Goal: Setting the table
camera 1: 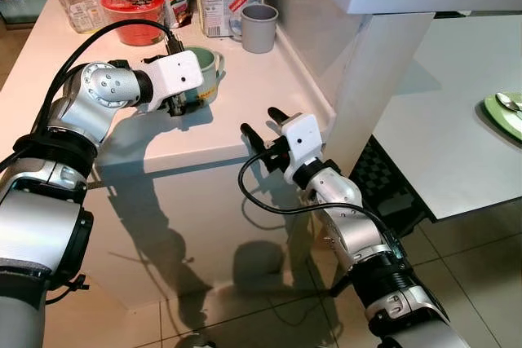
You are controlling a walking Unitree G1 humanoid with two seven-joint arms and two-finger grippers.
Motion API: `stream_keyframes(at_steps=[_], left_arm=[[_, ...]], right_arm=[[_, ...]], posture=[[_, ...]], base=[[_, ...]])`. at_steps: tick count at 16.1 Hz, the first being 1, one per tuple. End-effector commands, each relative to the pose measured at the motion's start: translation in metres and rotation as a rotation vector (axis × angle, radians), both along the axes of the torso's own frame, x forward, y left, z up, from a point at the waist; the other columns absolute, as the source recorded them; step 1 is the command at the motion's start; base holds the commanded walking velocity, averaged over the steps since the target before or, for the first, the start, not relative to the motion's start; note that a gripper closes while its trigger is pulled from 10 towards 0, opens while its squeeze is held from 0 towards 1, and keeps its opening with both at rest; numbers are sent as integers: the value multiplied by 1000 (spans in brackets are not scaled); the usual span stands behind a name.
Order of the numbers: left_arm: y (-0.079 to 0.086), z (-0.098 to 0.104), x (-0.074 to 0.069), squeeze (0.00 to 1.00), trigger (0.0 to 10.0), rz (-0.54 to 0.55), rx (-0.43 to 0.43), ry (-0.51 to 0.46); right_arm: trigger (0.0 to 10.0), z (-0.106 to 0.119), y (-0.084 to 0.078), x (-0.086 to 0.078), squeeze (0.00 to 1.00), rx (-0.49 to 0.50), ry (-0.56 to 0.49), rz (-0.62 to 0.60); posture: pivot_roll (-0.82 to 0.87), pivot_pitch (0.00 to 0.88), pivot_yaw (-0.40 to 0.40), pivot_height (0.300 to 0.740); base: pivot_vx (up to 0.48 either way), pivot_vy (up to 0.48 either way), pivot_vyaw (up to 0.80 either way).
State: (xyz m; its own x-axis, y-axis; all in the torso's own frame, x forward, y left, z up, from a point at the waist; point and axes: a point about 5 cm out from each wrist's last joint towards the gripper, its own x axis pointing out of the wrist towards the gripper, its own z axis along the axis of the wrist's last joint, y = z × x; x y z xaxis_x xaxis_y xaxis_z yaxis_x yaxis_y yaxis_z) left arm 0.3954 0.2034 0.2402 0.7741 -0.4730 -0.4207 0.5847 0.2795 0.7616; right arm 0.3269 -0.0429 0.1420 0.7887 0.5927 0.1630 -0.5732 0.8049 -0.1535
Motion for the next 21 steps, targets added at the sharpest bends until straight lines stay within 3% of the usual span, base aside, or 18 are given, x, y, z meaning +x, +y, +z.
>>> stream_keyframes(at_steps=[1, 20, 21], left_arm=[[-5, -8, 0, 0, 10000, -27, 55, 50], [-14, -16, 2, 0, 10000, -52, 95, 34], [-15, -15, 2, 0, 2745, -52, 88, 31]], right_arm=[[10000, 3, -2, 0, 0, -8, -13, -4], [10000, 3, -3, 1, 0, -8, -9, -11], [10000, 3, -3, 1, 0, -9, -9, -11]], posture=[[16, 0, -10, 740], [3, 0, -16, 740], [2, 0, -15, 740]], base=[[0, 0, 0], [0, 0, 0], [0, 0, 0]])
